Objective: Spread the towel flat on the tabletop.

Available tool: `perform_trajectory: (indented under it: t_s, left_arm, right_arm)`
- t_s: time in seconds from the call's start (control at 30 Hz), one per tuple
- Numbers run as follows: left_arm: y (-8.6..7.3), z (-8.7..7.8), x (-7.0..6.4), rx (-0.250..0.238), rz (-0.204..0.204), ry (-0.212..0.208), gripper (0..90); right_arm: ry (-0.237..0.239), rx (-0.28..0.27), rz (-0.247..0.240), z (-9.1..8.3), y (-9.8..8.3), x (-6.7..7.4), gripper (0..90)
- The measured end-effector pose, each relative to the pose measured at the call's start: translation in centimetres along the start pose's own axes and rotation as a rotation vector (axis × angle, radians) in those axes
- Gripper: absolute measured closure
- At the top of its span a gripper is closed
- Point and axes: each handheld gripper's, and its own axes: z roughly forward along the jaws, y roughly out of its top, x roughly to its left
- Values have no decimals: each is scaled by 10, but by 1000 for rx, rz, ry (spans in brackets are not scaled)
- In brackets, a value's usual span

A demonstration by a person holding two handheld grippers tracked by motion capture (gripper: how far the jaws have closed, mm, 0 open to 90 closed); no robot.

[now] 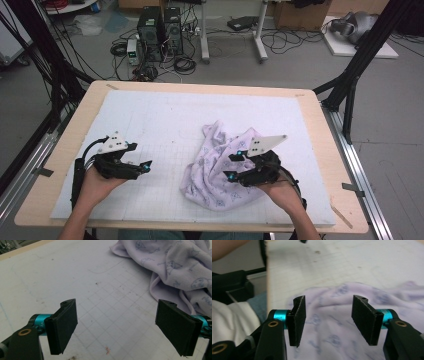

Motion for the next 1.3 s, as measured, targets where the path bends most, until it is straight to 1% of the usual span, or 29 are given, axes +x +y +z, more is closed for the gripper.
perform_trajectory:
  t_s: [0.03, 0.07, 0.13, 0.17, 0.2, 0.23, 0.27, 0.3, 0.33, 0.4, 0.43, 0.47, 0.5, 0.57, 0.6, 0.67, 0.7, 0.77, 0.8, 0.83, 0.9, 0.93, 0.97, 1.0, 1.1, 1.13, 1.17, 1.2, 1.3]
  left_arm:
    - [2, 2, -2, -1, 4, -7, 184]
    - [7, 8, -6, -7, 12, -25, 186]
    - [9, 10, -8, -9, 18, -34, 198]
    - [14, 17, -13, -16, 25, -56, 207]
    - [14, 17, -13, -16, 25, -56, 216]
    - [17, 22, -15, -18, 28, -69, 223]
    - [22, 32, -19, -13, 41, -92, 231]
    - [25, 38, -22, -7, 54, -96, 234]
    - [25, 38, -22, -7, 54, -96, 237]
    - [28, 50, -28, -9, 63, -125, 262]
    - [29, 56, -29, -9, 77, -146, 262]
    - [29, 63, -31, -8, 88, -156, 298]
    - [29, 78, -33, 9, 92, -180, 306]
    - [30, 92, -37, 20, 98, -216, 336]
    - [30, 92, -37, 20, 98, -216, 360]
    - [31, 105, -43, 31, 117, -235, 377]
    - [31, 111, -47, 42, 127, -244, 402]
    - [32, 123, -54, 56, 146, -268, 423]
    - [32, 128, -57, 66, 156, -275, 450]
    - [32, 132, -60, 81, 161, -279, 474]
    - [31, 142, -63, 114, 144, -299, 517]
    - [31, 148, -66, 133, 153, -306, 531]
    - [31, 148, -66, 133, 153, -306, 551]
    - [31, 150, -69, 132, 168, -308, 579]
    - [31, 149, -69, 135, 168, -315, 720]
    - [31, 149, -69, 133, 165, -319, 720]
    - [31, 148, -69, 137, 170, -318, 759]
    - [31, 148, -70, 140, 180, -316, 759]
    - [33, 142, -70, 143, 200, -293, 779]
  right_arm:
    - [-29, 3, 9, -3, -2, -3, 428]
    - [-53, 8, 19, -5, -5, -7, 428]
    - [-106, 24, 39, -8, -12, -15, 420]
    - [-117, 28, 52, -8, -16, -19, 420]
    - [-125, 35, 59, -7, -21, -22, 420]
    - [-144, 55, 64, -4, -25, -24, 417]
    - [-156, 76, 62, -1, -30, -25, 417]
    - [-156, 89, 66, 3, -34, -26, 417]
    - [-163, 103, 69, 7, -38, -26, 420]
    - [-172, 130, 72, 15, -45, -27, 422]
    - [-172, 130, 72, 15, -45, -27, 422]
    - [-170, 129, 83, 22, -50, -30, 432]
    - [-171, 136, 85, 24, -51, -31, 443]
    - [-184, 153, 72, 29, -51, -33, 478]
    - [-184, 156, 72, 31, -51, -34, 494]
    - [-186, 159, 74, 32, -52, -35, 515]
    - [-181, 167, 74, 35, -53, -37, 561]
    - [-182, 170, 70, 36, -53, -37, 574]
    - [-178, 175, 61, 38, -53, -37, 612]
    - [-176, 177, 58, 38, -53, -37, 622]
    - [-174, 178, 57, 39, -54, -37, 657]
    - [-171, 179, 55, 39, -54, -37, 673]
    - [-166, 179, 56, 39, -54, -37, 688]
    - [-158, 177, 59, 39, -54, -38, 701]
    - [-153, 175, 59, 40, -55, -39, 724]
    - [-153, 174, 57, 39, -54, -39, 736]
    - [-141, 171, 57, 39, -54, -40, 760]
    - [-141, 171, 57, 39, -54, -40, 760]
    - [-138, 167, 43, 35, -52, -37, 784]
